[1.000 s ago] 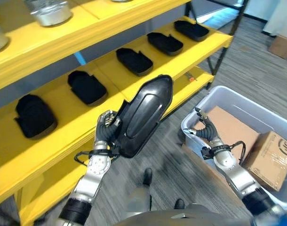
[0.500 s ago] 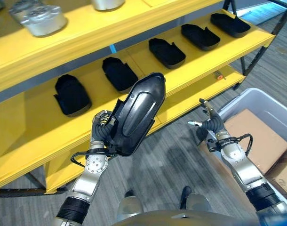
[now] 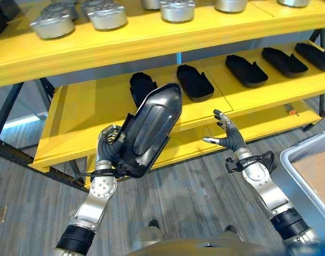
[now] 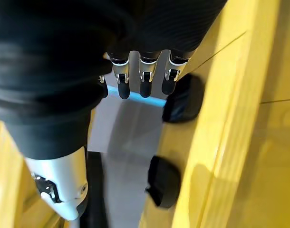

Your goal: Move parts from the plastic box to the shelf.

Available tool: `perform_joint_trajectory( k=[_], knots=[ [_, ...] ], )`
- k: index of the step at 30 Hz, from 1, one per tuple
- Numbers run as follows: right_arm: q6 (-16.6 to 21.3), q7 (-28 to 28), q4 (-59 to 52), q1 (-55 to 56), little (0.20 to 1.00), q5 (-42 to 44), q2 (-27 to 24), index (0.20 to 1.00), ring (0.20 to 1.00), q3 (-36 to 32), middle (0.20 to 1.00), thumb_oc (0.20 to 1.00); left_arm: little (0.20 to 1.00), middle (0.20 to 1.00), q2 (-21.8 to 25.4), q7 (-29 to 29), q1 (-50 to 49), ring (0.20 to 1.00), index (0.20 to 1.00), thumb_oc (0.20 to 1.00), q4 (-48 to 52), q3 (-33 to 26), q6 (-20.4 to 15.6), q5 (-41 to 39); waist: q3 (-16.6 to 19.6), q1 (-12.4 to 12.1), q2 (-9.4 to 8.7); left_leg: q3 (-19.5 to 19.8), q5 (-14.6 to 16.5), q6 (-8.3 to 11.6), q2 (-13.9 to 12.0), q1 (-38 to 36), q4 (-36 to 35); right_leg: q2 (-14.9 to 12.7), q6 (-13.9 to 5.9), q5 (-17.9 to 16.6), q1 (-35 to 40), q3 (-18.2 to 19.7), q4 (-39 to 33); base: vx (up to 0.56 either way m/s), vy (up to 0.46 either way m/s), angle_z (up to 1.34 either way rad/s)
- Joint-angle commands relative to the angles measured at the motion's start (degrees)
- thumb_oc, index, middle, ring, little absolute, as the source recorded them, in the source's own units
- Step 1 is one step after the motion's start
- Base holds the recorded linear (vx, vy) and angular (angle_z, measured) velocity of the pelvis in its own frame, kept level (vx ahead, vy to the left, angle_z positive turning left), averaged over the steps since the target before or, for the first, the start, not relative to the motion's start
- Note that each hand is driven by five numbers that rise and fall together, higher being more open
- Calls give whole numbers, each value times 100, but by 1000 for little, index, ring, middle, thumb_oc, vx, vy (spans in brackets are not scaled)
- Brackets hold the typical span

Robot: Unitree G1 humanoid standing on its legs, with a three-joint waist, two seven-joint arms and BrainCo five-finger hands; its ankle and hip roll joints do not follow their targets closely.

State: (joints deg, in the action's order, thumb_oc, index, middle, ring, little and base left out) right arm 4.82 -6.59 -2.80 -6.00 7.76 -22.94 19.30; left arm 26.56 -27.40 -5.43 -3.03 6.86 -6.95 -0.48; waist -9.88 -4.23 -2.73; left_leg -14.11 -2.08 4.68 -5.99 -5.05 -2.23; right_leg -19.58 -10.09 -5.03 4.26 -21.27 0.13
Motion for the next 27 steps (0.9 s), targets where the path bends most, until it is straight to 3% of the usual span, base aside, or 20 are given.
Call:
perform_joint_trajectory(
  k=[1,4,6,8,9,10,11,13,14,15,19,23,27],
  knots=[
    [371,0,-567,-137,1000,121,-221,1000,1000,52,1000,1000,200,200,81,93,477,200,200,200,711,-246,-343,261,-31,-61,210,81,269,-166,-91,-267,-214,-9,-232,-62,282,-314,232,-187,283,19],
    [300,60,-525,-242,1000,40,-144,1000,1000,190,1000,1000,200,200,126,170,596,200,200,200,643,-239,-345,218,-24,-255,150,-19,424,-252,52,-246,-249,-134,-379,-305,239,-594,411,-65,172,9],
    [258,129,-384,-366,1000,-118,-77,1000,1000,341,1000,1000,200,200,143,184,551,200,200,200,679,-336,-396,321,-63,-435,147,-280,467,-287,63,-297,-272,-232,-418,-523,157,-1039,581,-30,144,-15],
    [283,186,-307,-425,1000,-50,-93,1000,1000,384,1000,1000,200,200,182,166,584,200,200,200,696,-364,-332,249,-87,-395,153,-253,505,-346,106,-291,-272,99,-352,-149,86,-907,660,33,82,-50],
    [251,183,-387,-400,1000,-60,-176,1000,1000,398,1000,1000,200,200,203,134,630,200,200,200,696,-340,-258,155,-90,-291,146,-104,496,-363,154,-242,-253,564,-207,266,54,-607,526,54,20,-35],
    [244,153,-439,-356,1000,-115,-216,1000,1000,384,1000,1000,200,200,200,106,659,200,200,200,721,-299,-216,136,-112,-208,120,-18,388,-421,223,-153,-244,773,-81,319,0,-397,399,76,-7,-4],
    [236,118,-478,-316,1000,-137,-250,1000,1000,364,1000,1000,200,200,189,115,670,200,200,200,748,-263,-192,108,-108,-126,106,157,381,-439,278,-111,-240,929,-30,363,-32,-90,281,64,-28,43],
    [144,-55,-635,-227,1000,-95,-334,1000,1000,357,1000,1000,200,200,138,136,717,200,200,200,727,-93,-247,69,-129,141,70,756,379,-513,443,-29,-244,1262,70,321,-204,1056,39,146,-59,85],
    [142,-74,-672,-193,1000,-116,-344,1000,1000,327,1000,1000,200,200,101,143,721,200,200,200,700,-35,-297,78,-124,227,55,940,362,-531,491,2,-268,1366,102,283,-261,1414,-4,131,-72,148],
    [161,-38,-689,-168,1000,-161,-351,1000,1000,302,1000,1000,200,200,68,129,710,200,200,200,688,-9,-321,85,-125,267,48,1021,368,-533,512,5,-275,1410,117,276,-264,1533,-25,152,-172,199],
    [479,356,-774,-62,1000,-348,-481,1000,1000,157,1000,1000,200,200,-103,-106,564,200,200,200,819,-36,-395,43,-87,257,-34,1093,381,-468,475,-11,-277,1402,135,221,-159,1509,-220,83,-175,61],
    [490,356,-787,-211,1000,-442,-567,1000,1000,292,1000,1000,200,200,-139,-288,580,200,200,200,852,-59,-239,-72,-50,209,-36,998,387,-406,419,-87,-222,1461,243,429,-41,1317,-60,105,-181,-3],
    [406,396,-775,-319,1000,-429,-645,1000,1000,355,1000,1000,200,200,-179,-359,588,200,200,200,781,-146,-160,-228,-78,201,-37,816,558,-375,436,34,333,1466,385,596,-4,1130,166,66,-143,8]
  ],
)
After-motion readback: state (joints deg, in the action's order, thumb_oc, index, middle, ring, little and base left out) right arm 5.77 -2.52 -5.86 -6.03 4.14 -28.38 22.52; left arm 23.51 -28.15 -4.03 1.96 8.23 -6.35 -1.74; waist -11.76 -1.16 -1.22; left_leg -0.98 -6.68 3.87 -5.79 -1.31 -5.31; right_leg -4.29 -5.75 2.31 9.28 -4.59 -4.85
